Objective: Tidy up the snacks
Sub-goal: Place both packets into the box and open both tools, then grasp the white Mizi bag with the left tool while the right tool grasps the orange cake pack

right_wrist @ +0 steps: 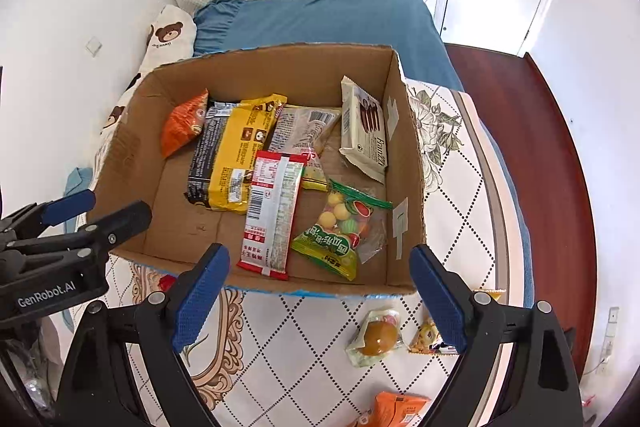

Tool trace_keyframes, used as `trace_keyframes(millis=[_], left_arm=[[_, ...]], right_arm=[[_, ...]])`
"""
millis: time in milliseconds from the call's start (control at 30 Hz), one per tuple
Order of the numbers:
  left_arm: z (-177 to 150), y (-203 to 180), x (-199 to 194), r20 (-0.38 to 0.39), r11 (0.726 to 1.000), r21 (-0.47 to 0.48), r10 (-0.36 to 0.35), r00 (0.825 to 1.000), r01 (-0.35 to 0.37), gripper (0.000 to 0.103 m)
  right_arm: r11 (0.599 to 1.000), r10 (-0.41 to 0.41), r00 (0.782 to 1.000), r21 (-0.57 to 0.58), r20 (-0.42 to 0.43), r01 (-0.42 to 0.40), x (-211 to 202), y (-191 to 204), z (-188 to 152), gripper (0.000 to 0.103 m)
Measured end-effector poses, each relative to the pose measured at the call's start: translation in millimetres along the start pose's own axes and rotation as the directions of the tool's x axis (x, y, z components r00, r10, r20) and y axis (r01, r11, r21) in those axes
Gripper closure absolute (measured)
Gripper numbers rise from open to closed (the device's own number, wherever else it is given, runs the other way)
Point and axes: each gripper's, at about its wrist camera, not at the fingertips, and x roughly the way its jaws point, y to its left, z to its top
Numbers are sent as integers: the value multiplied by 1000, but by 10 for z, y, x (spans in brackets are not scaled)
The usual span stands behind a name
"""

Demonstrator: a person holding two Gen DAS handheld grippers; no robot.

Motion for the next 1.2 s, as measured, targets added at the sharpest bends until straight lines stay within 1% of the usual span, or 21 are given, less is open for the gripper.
trace_keyframes(millis=[133, 267, 433, 567, 600, 633, 667, 733, 800, 867, 900, 967, 1033, 1100, 1133, 1200], left_arm=[[-171, 20, -183, 49, 1000, 14, 12, 999, -12, 13], [-302, 21, -420, 97, 1000, 24, 11, 995, -14, 13], [-465, -4, -712, 159, 999, 32, 14, 987, -19, 13], [-646, -87, -877, 184, 998, 58, 13, 983, -24, 13], [-707, -119, -891, 184, 997, 68, 11, 983, -24, 13], [-784, -177, -889, 178, 996, 85, 12, 984, -28, 13], [-865, -237, -867, 167, 994, 105, 10, 986, -28, 13], [-1083, -390, -767, 134, 989, 142, 11, 991, -30, 13], [-1332, -584, -580, 68, 980, 198, -2, 998, -12, 13], [-1646, -843, -304, -42, 958, 285, -8, 999, 19, 13], [-1820, -981, -154, -111, 943, 329, -9, 994, 46, 13], [-2141, -1194, 95, -228, 911, 401, -4, 974, 97, 13], [-2467, -1373, 284, -324, 869, 470, 6, 946, 155, 13], [-2743, -1486, 396, -377, 827, 532, 37, 926, 183, 13], [-2904, -1541, 460, -412, 799, 564, 51, 910, 210, 13], [-3133, -1627, 584, -483, 764, 592, 81, 872, 257, 13]], right_arm=[[1000, -2, 998, -11, 56, 3, -232, 61, -120, 10], [1000, 13, 994, -3, 112, -13, -469, 100, -229, 10], [996, 64, 981, 49, 181, -74, -774, 57, -404, 10], [985, 120, 974, 98, 193, -141, -931, -63, -651, 10], [984, 118, 974, 107, 196, -140, -956, -105, -731, 11], [985, 99, 976, 119, 195, -124, -973, -156, -822, 24], [984, 85, 977, 136, 196, -113, -983, -232, -941, 41], [976, 99, 981, 178, 169, -129, -935, -396, -1168, 42], [958, 118, 985, 246, 125, -146, -814, -615, -1451, 42], [936, 127, 989, 320, 74, -144, -668, -840, -1770, 42], [922, 136, 989, 358, 49, -145, -595, -945, -1923, 42], [889, 161, 987, 435, -10, -141, -429, -1144, -2256, 42], [868, 168, 984, 480, -52, -123, -317, -1292, -2546, 42], [848, 171, 981, 520, -86, -103, -225, -1395, -2825, 42], [841, 175, 979, 532, -101, -95, -189, -1429, -2928, 42], [829, 180, 976, 553, -126, -82, -122, -1477, -3110, 42]])
